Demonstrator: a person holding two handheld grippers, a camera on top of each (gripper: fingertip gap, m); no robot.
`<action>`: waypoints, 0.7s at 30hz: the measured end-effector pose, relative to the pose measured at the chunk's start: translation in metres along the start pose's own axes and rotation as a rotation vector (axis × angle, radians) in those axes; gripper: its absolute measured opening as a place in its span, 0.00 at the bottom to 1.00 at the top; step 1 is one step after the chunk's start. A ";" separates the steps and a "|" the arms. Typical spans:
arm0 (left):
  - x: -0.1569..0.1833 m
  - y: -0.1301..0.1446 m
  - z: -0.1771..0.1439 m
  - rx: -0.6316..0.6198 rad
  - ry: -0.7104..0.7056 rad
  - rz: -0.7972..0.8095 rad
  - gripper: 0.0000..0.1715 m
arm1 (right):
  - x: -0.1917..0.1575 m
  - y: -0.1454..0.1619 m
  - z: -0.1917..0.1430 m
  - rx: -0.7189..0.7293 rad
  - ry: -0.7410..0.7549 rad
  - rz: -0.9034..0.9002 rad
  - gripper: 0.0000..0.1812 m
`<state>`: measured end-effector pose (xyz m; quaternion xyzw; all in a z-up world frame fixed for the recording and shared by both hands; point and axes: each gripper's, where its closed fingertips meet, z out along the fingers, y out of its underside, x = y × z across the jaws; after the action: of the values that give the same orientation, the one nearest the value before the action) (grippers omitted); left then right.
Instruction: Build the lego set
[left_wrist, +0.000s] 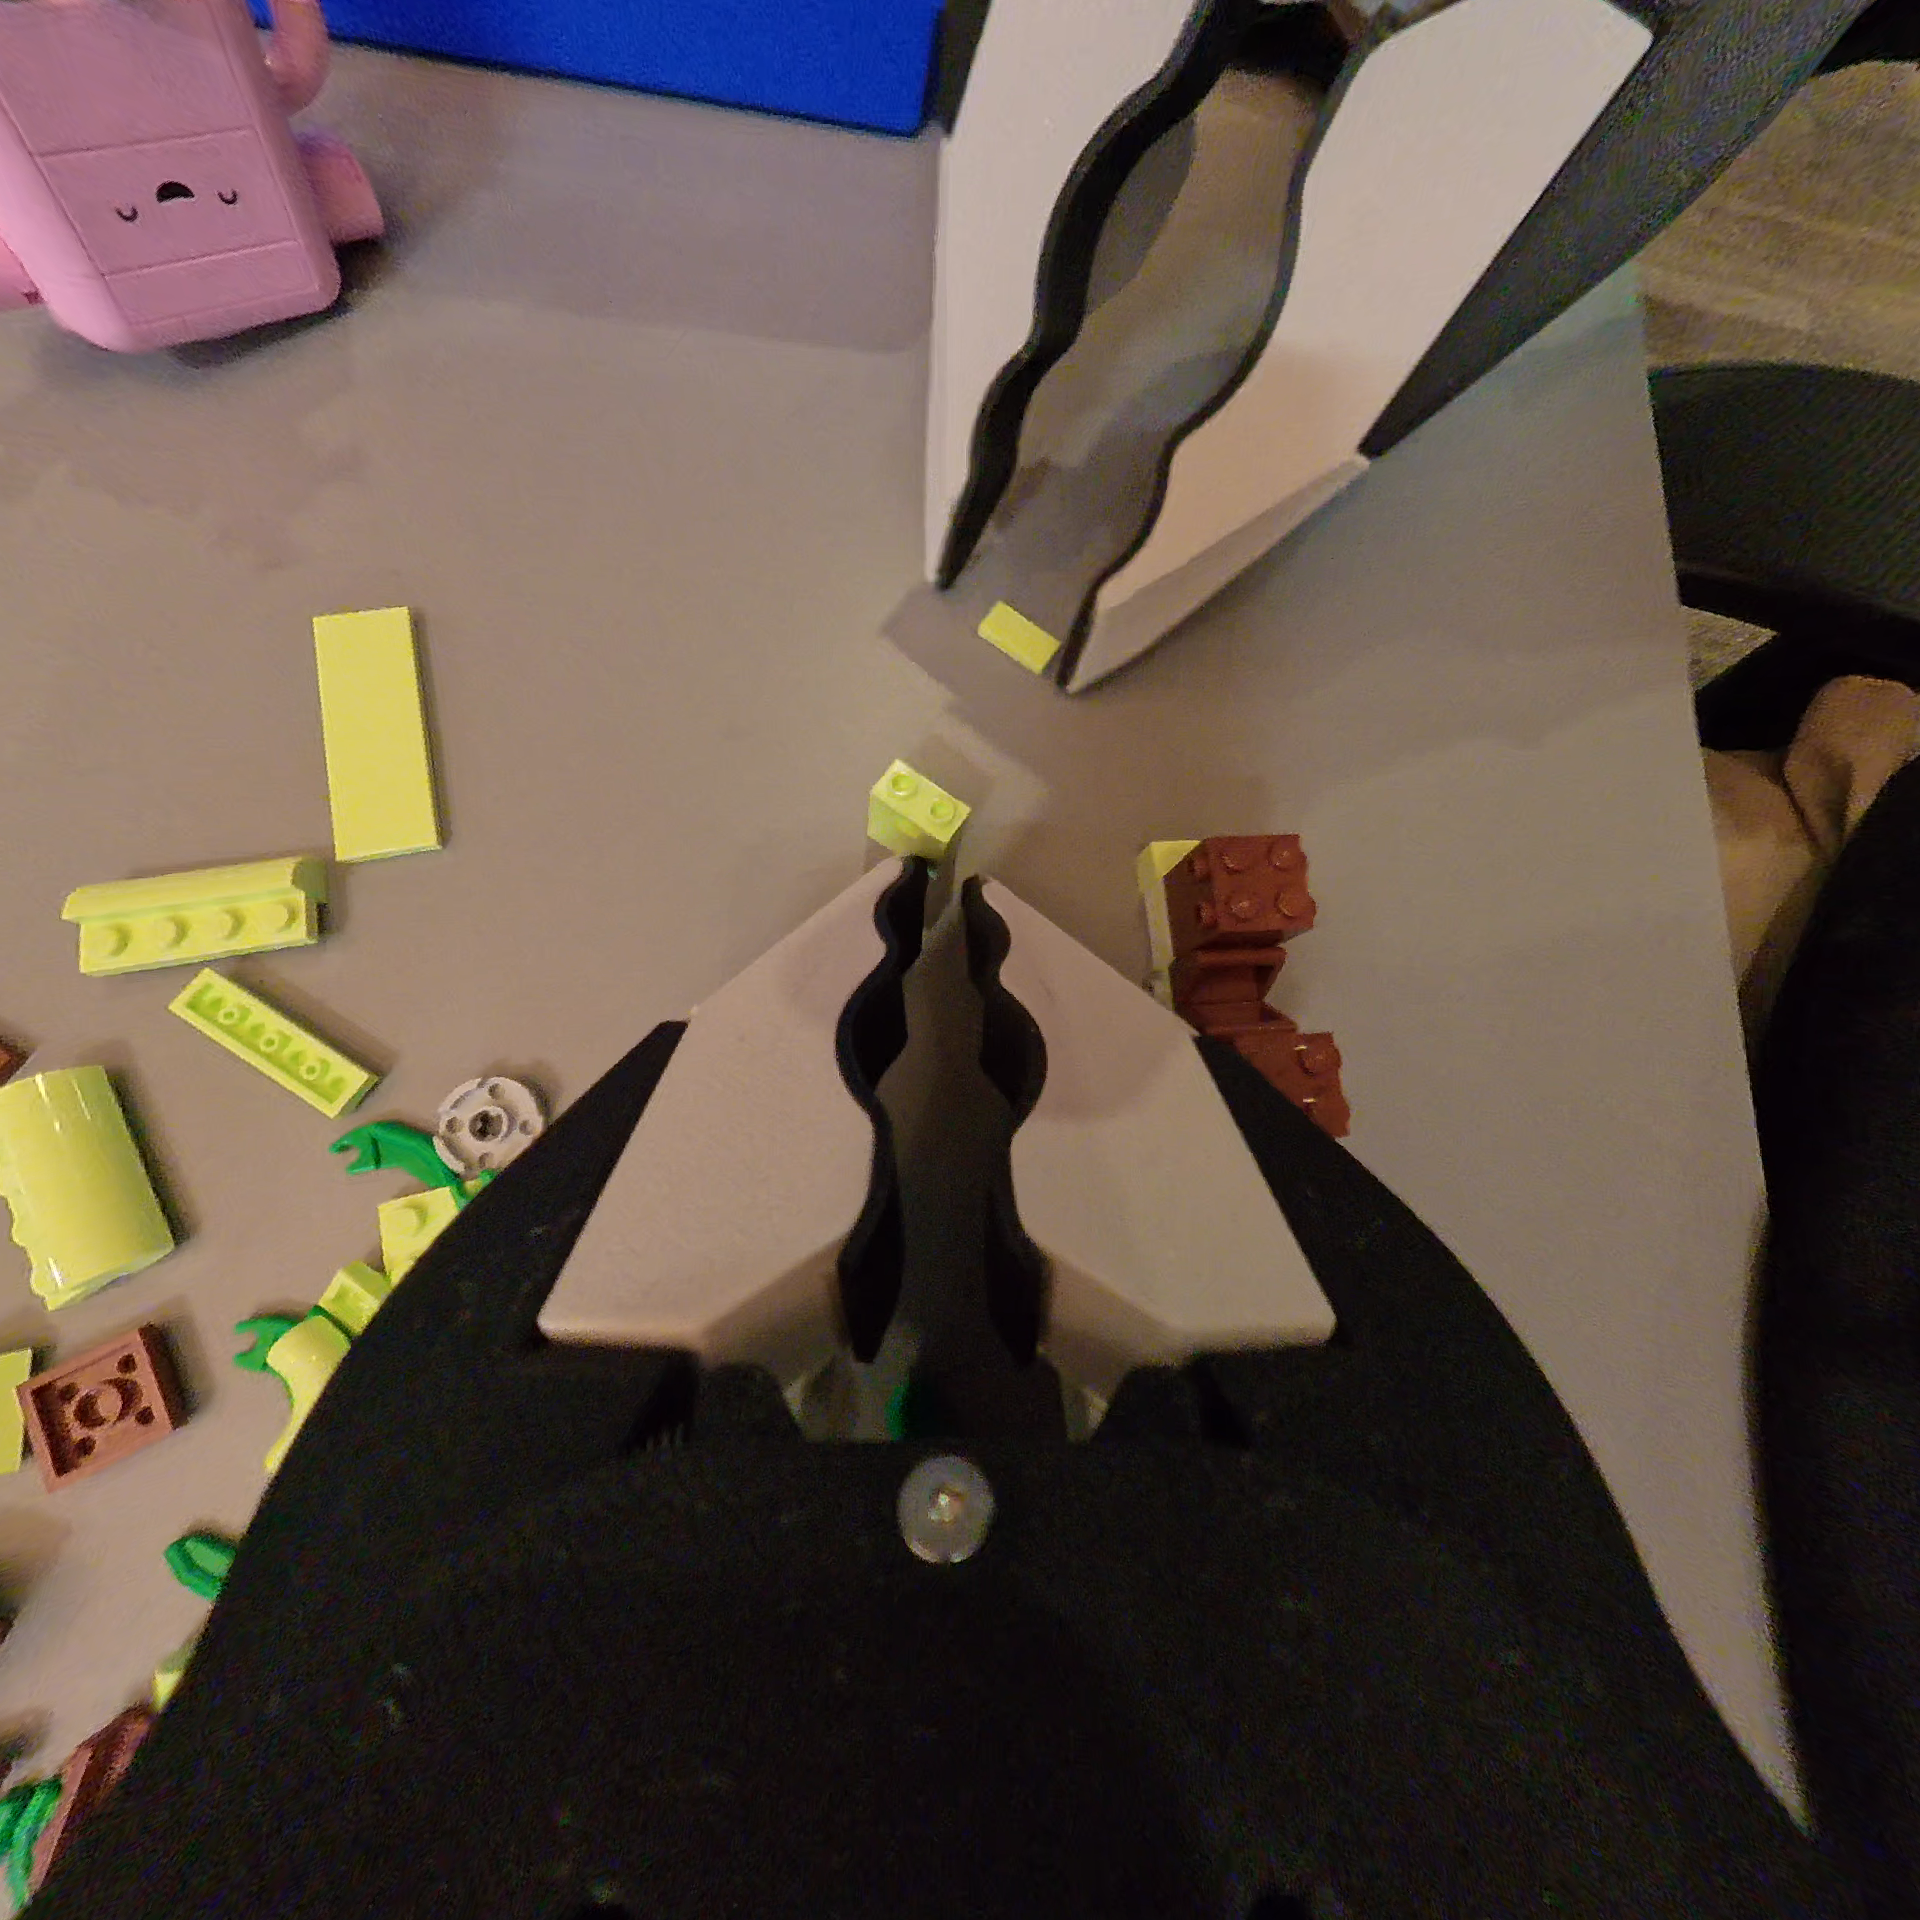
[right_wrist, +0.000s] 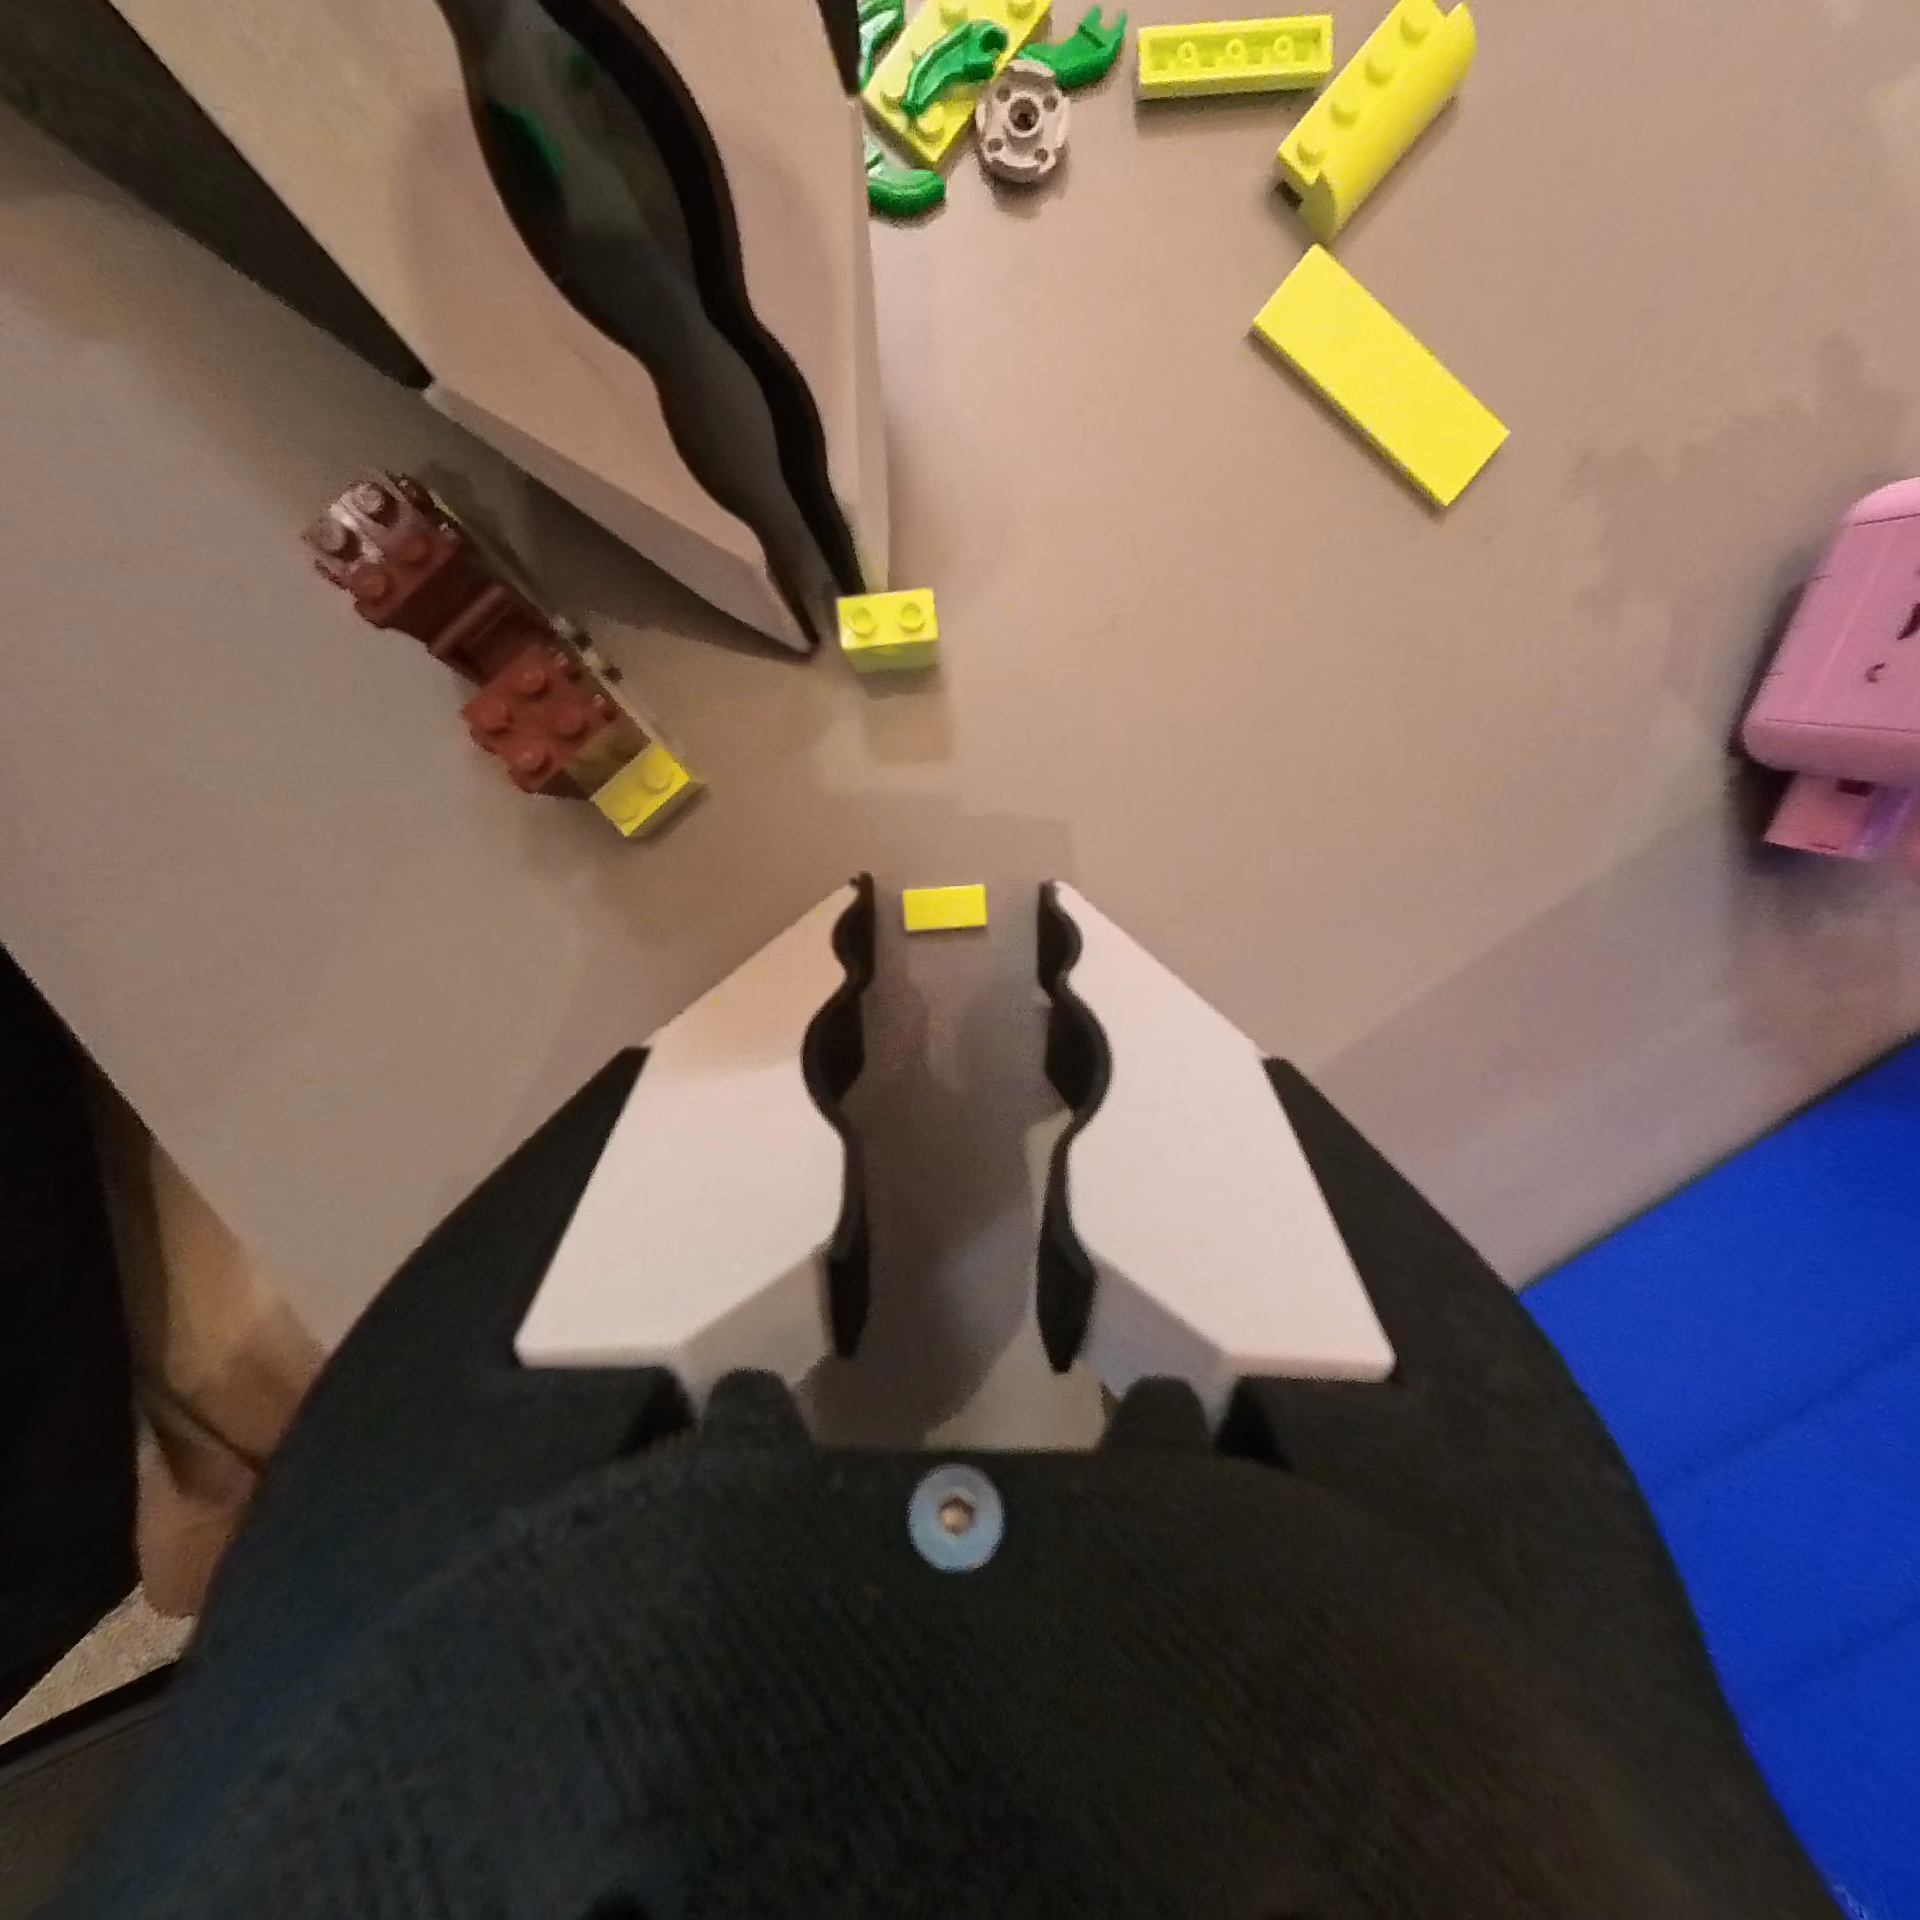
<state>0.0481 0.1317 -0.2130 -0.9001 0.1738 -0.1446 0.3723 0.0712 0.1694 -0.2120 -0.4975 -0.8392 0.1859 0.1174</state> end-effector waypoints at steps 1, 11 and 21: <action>0.003 -0.001 0.001 0.001 0.017 0.003 0.04 | -0.002 0.001 0.000 -0.001 -0.009 0.001 0.18; 0.000 -0.006 -0.004 0.053 0.076 -0.095 0.06 | -0.002 0.002 -0.010 -0.071 -0.050 -0.128 0.15; -0.001 -0.009 -0.007 0.077 0.095 -0.121 0.05 | -0.005 0.004 0.002 -0.177 -0.082 -0.201 0.09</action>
<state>0.0468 0.1338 -0.2022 -0.8862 0.1307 -0.2160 0.3884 0.0764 0.1661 -0.2155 -0.4110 -0.9021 0.1188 0.0566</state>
